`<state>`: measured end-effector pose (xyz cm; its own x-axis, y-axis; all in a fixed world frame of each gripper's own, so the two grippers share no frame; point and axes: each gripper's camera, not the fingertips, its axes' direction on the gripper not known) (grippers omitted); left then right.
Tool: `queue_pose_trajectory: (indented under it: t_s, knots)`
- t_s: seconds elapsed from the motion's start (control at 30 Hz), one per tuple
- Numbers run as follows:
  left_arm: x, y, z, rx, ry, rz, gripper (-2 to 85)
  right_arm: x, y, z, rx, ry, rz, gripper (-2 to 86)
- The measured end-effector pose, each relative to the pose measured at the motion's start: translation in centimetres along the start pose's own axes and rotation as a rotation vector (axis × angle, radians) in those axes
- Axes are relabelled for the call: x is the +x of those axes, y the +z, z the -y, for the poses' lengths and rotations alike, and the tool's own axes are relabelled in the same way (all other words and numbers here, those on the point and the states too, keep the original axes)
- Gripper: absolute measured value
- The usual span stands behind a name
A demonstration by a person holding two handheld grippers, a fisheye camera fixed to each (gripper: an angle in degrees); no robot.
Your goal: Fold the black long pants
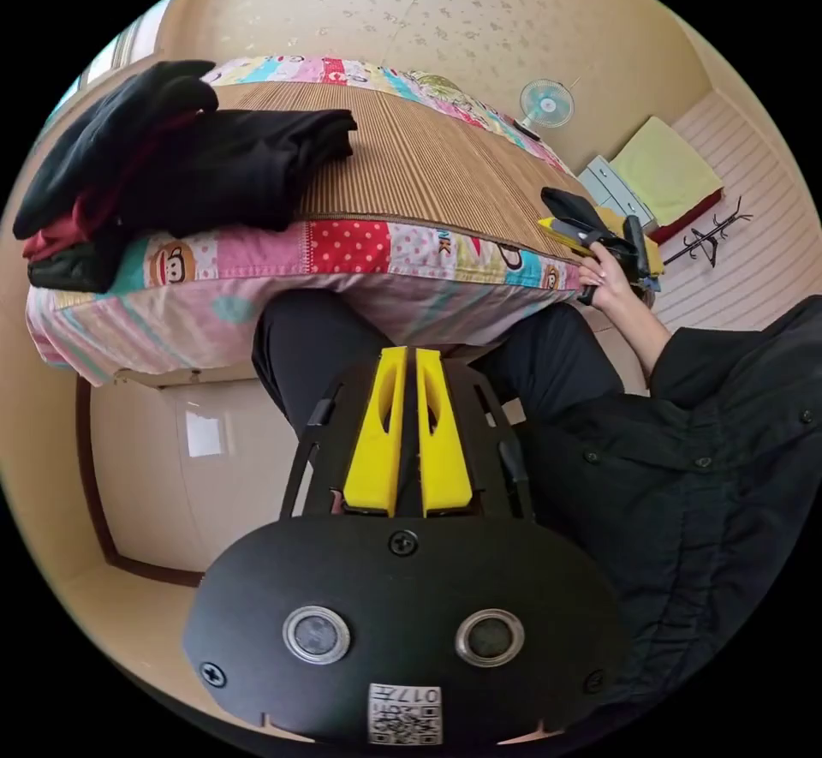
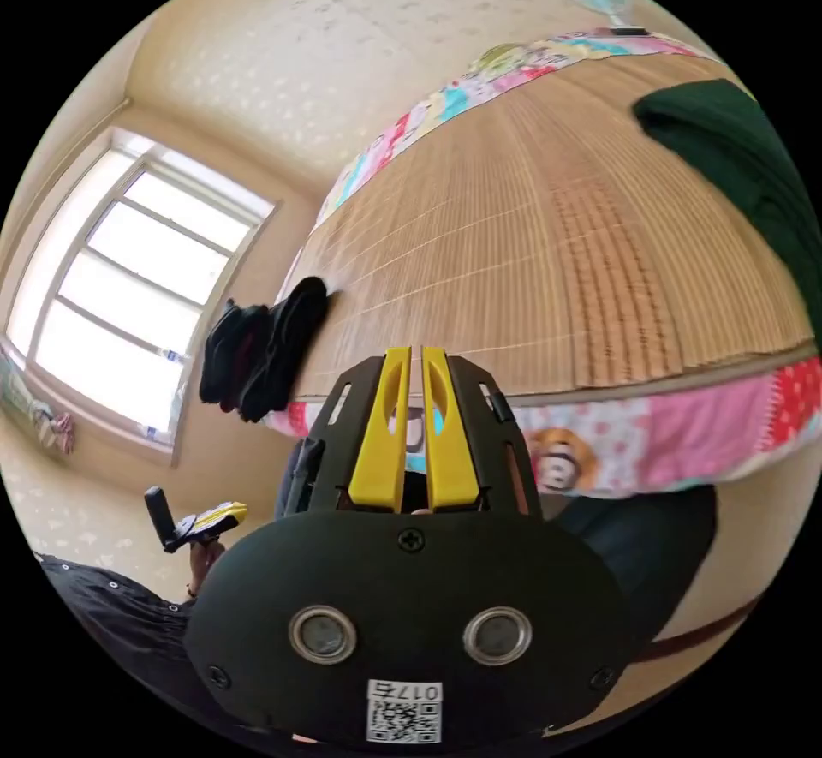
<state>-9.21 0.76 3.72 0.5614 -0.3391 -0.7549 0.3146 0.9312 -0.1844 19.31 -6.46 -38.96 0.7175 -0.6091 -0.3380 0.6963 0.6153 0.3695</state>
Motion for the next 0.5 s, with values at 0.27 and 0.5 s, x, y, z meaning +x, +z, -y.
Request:
queue_pose_trajectory:
  t_s: [0.27, 0.5]
  knots:
    - [4.8, 1.9, 4.2, 0.032, 0.011, -0.176, -0.8, 18.3, -19.2, -5.9, 0.564, 0.534, 0.045, 3.7]
    - [2.5, -2.1, 2.1, 0.085, -0.092, -0.002, -0.5, 21.8, -22.1, -10.5, 0.793, 0.658, 0.218, 10.1]
